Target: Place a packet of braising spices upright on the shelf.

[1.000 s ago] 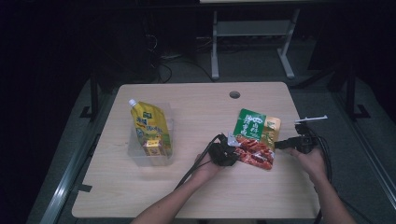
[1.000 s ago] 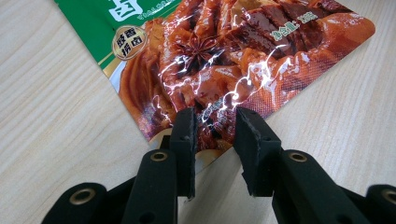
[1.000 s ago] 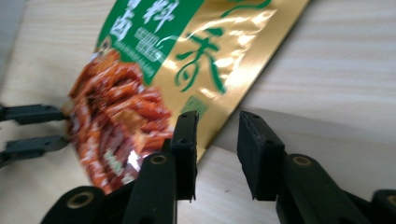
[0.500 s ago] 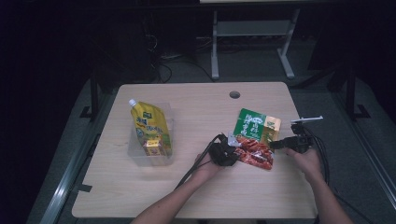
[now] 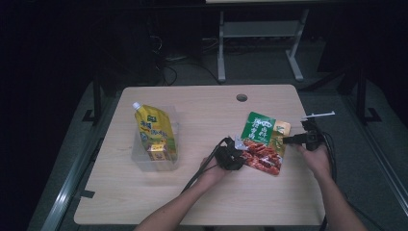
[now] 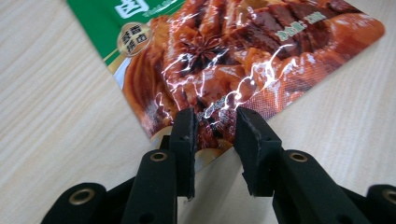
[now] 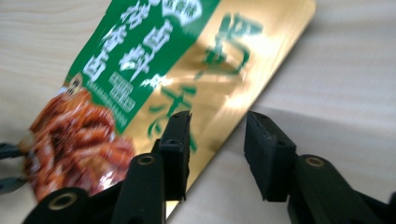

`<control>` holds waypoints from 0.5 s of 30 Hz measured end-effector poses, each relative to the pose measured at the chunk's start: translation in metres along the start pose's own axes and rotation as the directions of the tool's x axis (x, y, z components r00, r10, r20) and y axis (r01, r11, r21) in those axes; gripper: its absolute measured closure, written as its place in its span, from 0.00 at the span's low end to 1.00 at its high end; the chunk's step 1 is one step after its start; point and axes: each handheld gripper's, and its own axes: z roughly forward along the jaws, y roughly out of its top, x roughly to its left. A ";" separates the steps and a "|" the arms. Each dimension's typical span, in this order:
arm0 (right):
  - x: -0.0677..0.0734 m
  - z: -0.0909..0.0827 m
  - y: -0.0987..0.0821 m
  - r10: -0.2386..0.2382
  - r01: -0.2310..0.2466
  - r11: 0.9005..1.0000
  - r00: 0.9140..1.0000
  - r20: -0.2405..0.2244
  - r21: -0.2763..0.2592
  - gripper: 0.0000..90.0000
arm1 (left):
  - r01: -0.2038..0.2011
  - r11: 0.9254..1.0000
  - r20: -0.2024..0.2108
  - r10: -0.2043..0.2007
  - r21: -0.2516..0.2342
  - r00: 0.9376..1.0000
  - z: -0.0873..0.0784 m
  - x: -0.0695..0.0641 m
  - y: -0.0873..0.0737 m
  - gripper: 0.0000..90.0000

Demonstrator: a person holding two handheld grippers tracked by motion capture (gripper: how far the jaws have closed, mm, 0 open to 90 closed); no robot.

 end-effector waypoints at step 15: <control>-0.017 0.004 0.008 0.039 -0.037 0.998 0.998 0.047 -0.041 0.63 | 0.035 0.999 -0.038 -0.036 -0.005 0.999 0.001 0.009 0.000 0.74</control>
